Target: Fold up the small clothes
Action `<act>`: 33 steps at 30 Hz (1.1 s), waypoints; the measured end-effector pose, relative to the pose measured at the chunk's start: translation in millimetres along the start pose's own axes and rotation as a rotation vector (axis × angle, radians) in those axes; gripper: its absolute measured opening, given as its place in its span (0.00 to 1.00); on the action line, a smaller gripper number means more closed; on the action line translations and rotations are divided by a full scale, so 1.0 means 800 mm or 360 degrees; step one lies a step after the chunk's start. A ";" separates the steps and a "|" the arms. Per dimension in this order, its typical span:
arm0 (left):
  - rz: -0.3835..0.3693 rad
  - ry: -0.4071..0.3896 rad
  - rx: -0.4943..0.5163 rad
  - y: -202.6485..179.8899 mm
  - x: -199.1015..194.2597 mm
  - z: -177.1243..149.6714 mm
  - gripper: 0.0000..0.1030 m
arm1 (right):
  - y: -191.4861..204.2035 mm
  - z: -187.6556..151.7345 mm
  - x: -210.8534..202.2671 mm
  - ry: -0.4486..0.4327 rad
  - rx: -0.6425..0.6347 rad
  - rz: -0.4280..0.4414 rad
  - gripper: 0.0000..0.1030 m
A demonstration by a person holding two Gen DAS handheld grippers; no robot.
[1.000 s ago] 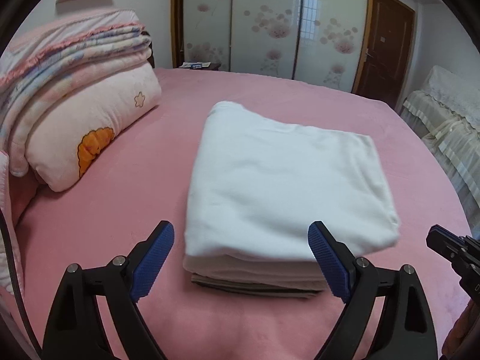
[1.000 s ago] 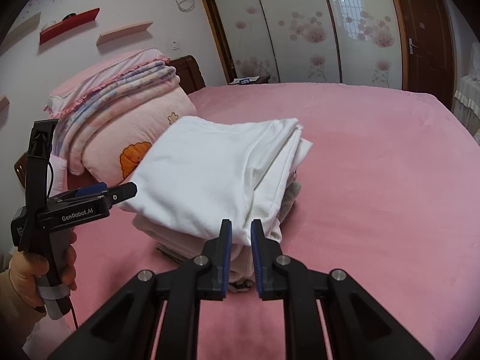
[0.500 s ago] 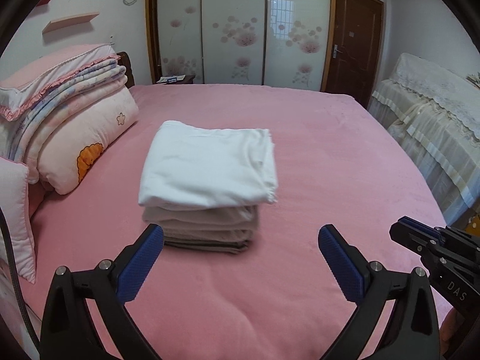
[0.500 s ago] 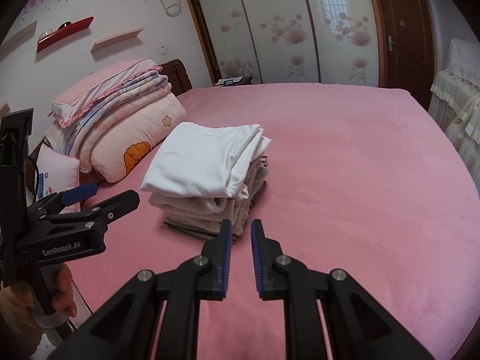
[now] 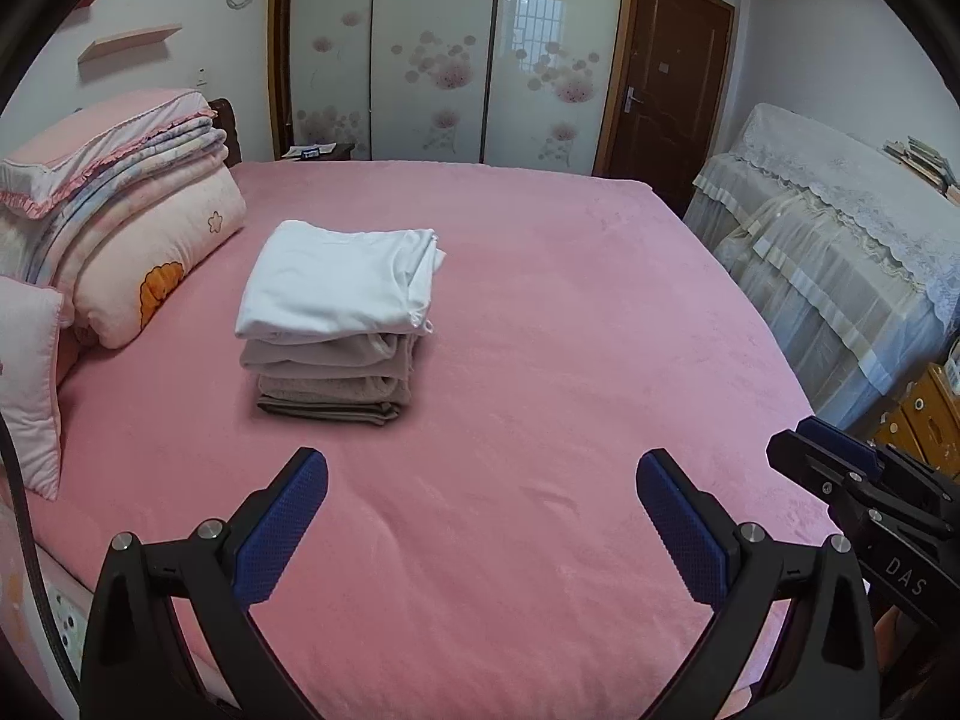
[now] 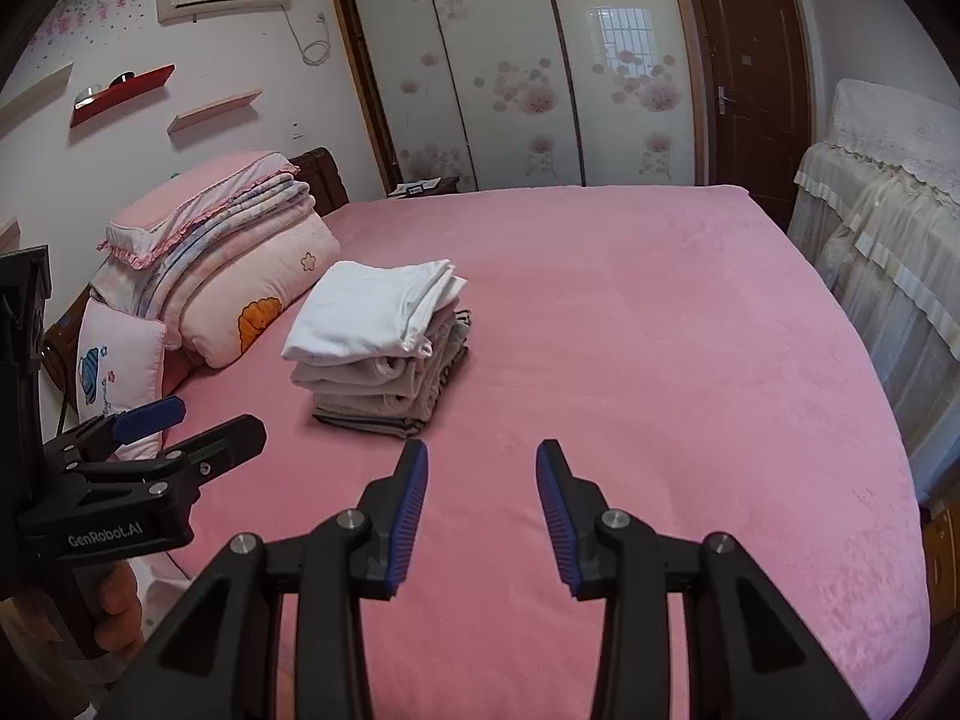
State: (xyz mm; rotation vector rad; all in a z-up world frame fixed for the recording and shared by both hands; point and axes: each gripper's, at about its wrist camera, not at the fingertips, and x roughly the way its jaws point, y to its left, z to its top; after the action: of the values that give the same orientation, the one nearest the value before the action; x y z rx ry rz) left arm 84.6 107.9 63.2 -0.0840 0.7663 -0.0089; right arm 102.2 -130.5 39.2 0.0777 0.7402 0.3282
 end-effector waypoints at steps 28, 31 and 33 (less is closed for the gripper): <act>0.0100 0.0006 0.0041 -0.073 -0.076 -0.148 0.99 | -0.005 -0.149 -0.101 -0.0043 0.0144 -0.0197 0.65; 0.0101 0.0022 0.0019 -0.070 -0.076 -0.151 0.99 | -0.003 -0.151 -0.100 -0.0038 0.0145 -0.0197 0.66; 0.0094 0.0034 0.0010 -0.068 -0.075 -0.153 0.99 | -0.003 -0.153 -0.097 -0.0015 0.0150 -0.0193 0.66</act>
State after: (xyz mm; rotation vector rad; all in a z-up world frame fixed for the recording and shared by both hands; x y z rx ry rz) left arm -42.2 47.1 21.5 -0.0551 0.7896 0.0439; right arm -32.9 -163.0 -0.9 0.1228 0.7473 0.1775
